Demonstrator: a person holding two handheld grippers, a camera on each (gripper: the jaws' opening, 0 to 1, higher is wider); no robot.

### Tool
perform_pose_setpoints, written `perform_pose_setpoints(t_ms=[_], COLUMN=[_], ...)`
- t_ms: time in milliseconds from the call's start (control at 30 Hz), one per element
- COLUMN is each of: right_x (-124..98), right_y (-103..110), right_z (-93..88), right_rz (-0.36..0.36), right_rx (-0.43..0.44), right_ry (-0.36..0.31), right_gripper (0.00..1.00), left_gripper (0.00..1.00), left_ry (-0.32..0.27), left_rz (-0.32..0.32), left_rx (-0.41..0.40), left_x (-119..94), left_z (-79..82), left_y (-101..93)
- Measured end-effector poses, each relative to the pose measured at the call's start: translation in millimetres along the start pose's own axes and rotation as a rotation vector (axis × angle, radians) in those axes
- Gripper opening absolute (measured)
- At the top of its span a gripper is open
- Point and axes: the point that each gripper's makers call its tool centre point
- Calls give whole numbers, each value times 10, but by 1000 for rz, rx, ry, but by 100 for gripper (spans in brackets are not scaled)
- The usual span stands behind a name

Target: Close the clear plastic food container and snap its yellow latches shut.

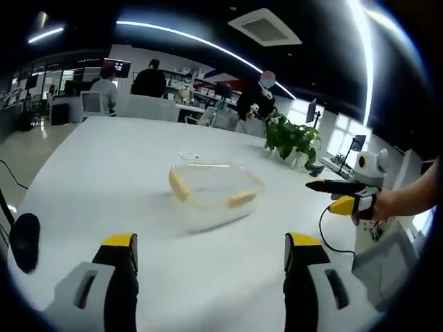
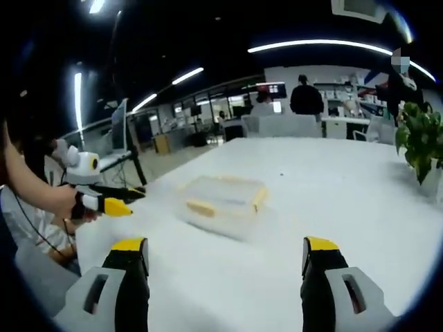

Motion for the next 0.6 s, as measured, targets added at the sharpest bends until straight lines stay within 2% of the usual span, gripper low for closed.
perform_pose_setpoints(t_ms=[167,333,600], right_x=[-81,-191,-358], right_y=[27,27,-22], right_z=[-20,-41,-118], right_rz=[0,-11,-30], right_rx=[-4,-5,5], right_ry=[-3,-9,-4], right_gripper=[93,92,92], left_gripper=[88,88,87], left_ry=[15,-13,-9], left_rz=[0,9,17], left_rx=[11,-5,-5], left_x=[-40,-145,-261], left_z=[-69,-57,-118], left_y=[-29,-5,-1])
Point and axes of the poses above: the point that each gripper's makers call its tool centre point, and the gripper's own axes: x roughly forward along the fingers, y roughly to its left, z roughly out of its top, and after that the axes turned 6 degrees about -z, right-handed
